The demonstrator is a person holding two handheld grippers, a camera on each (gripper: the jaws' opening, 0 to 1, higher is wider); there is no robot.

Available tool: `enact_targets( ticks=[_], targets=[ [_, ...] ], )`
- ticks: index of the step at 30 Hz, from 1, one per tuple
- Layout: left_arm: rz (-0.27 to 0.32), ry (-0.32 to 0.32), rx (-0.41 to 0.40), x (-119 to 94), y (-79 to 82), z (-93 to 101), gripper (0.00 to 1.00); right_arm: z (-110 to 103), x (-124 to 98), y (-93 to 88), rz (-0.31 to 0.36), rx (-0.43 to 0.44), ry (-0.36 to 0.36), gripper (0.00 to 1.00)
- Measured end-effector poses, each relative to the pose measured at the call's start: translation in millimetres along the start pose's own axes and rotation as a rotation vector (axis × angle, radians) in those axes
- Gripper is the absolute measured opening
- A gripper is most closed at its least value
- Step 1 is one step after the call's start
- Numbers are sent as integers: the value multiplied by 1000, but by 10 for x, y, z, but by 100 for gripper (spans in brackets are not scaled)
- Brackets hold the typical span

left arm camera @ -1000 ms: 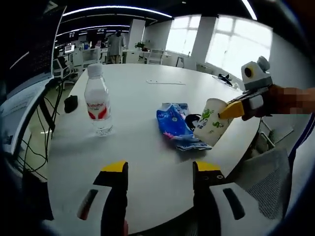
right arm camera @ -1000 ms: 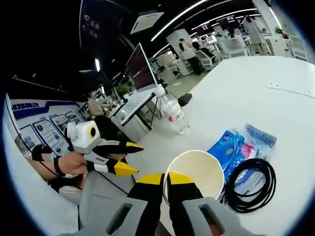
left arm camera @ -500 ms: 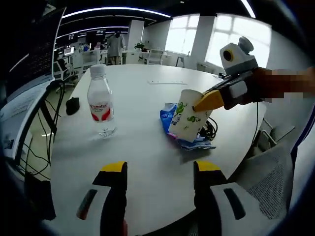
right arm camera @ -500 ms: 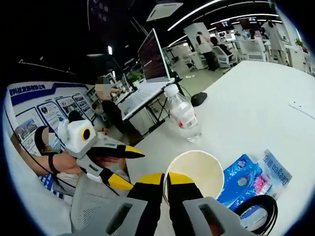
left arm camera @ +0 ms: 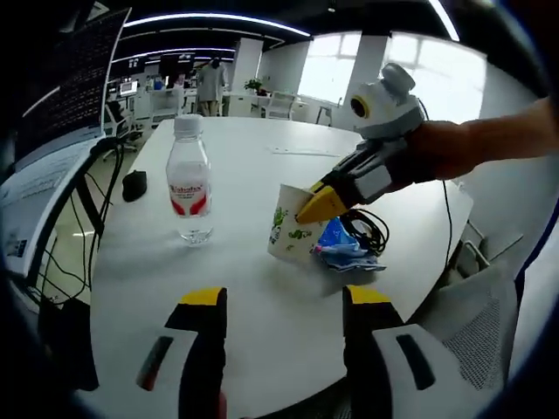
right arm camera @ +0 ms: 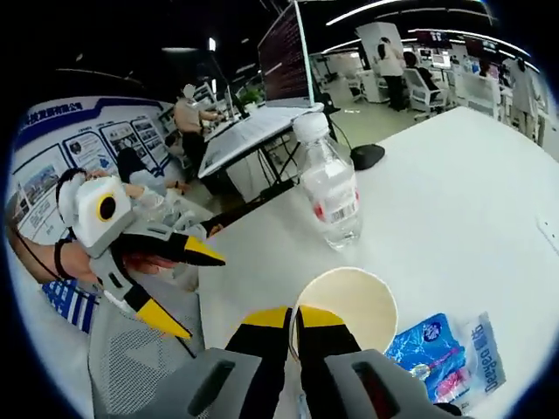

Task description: Arrange the tabletop items into an orderly group along one side of the table until the central work area is clear of visible clutter.

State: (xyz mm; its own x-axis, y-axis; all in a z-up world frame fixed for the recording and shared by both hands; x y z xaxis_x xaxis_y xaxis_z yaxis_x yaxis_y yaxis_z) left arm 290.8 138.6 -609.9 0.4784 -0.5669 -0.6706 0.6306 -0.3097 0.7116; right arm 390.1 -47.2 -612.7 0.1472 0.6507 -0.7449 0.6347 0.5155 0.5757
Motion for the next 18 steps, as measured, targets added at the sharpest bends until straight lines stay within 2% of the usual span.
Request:
enact_targets(
  ticks=[5, 11, 18],
  targets=[
    [5, 4, -16, -16, -14, -31, 53, 53, 107, 63, -47, -44, -22, 0],
    [24, 6, -38, -48, -1, -93, 53, 50, 179, 173, -49, -48, -25, 0],
    [28, 13, -30, -51, 27, -142, 53, 131, 284, 295, -90, -125, -68, 0]
  ],
)
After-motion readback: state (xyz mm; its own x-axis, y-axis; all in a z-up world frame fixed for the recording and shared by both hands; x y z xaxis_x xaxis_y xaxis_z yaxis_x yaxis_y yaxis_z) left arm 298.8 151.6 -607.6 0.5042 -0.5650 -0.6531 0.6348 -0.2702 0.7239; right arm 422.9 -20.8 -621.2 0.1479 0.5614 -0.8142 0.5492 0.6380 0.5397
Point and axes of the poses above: the point that each gripper's makers call its tool centre point, and the gripper's own axes: x roughly forward along the fingers, z roughly to its right, y roughly out of its top, the point moved 10 cm from there along -x, roughly backward along the fingers, and after that the axes turned 7 degrees about -z, right-handed, at the moved point
